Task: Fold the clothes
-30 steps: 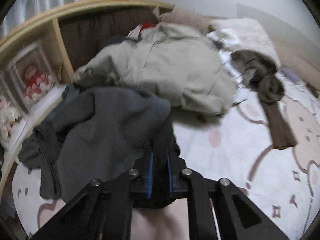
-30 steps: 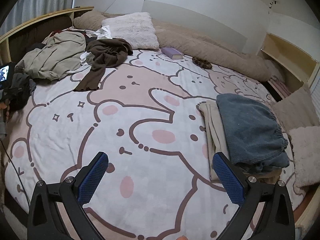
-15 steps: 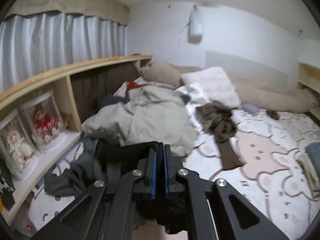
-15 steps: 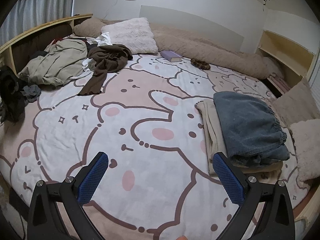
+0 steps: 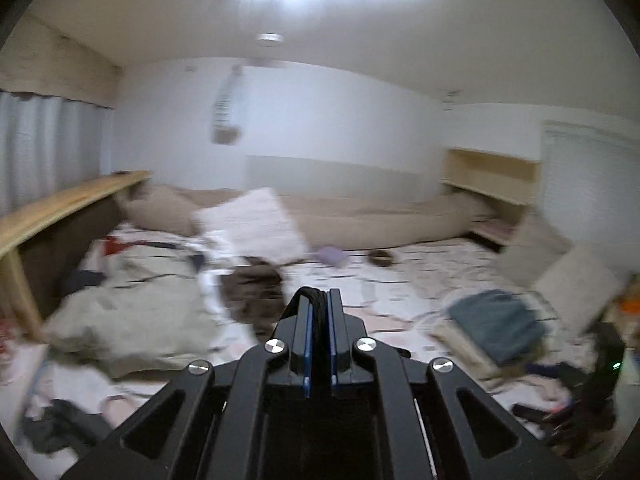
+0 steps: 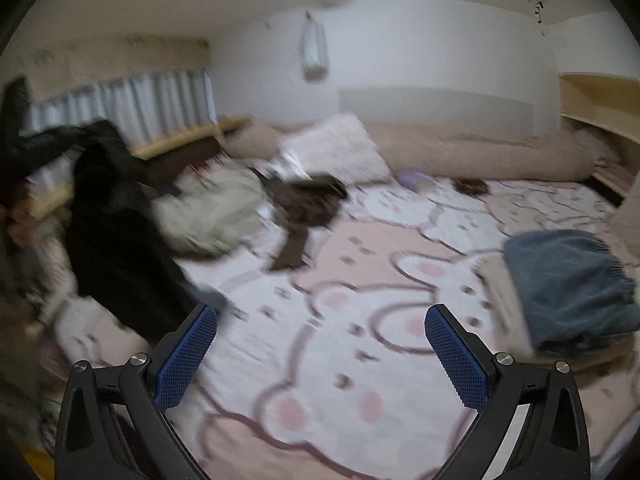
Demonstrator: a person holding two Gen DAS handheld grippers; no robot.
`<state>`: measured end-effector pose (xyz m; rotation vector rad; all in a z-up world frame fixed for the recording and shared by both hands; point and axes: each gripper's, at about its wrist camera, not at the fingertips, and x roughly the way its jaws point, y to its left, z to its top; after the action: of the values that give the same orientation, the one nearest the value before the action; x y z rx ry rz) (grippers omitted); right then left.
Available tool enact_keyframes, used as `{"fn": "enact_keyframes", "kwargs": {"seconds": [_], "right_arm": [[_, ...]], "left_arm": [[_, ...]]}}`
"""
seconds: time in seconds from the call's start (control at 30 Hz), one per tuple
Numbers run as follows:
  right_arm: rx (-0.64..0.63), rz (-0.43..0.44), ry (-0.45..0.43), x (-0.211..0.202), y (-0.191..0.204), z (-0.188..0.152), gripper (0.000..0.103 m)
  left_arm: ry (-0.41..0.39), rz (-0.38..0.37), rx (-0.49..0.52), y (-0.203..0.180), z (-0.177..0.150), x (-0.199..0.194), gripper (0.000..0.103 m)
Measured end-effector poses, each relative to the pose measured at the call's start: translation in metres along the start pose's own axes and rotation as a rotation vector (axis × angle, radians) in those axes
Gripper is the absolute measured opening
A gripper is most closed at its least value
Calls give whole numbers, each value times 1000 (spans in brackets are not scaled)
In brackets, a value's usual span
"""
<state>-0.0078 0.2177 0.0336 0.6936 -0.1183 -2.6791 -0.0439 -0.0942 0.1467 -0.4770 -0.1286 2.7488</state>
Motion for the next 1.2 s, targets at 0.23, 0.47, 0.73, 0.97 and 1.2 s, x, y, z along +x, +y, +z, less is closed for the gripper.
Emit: {"fn": "enact_keyframes", "kwargs": {"seconds": [0.23,0.47,0.73,0.97,1.2], "right_arm": [[76,152,-144,-43,7,11,103],[-31,-3,-165,-51,9,10,84],[-114,9,-149,-33,29,-8,68],[-271,-30,-177,-11,66,-7,29],[-222,-75,-159,-1,44,29,7]], "left_arm": [[50,-261,16,-75,9,33,7],[142,-372,62,-119,-16,50,7],[152,-389,54,-122,-19,40,7],[139,-377,32,-108,-22,31,7],[147,-329,21,-87,-42,34,8]]}}
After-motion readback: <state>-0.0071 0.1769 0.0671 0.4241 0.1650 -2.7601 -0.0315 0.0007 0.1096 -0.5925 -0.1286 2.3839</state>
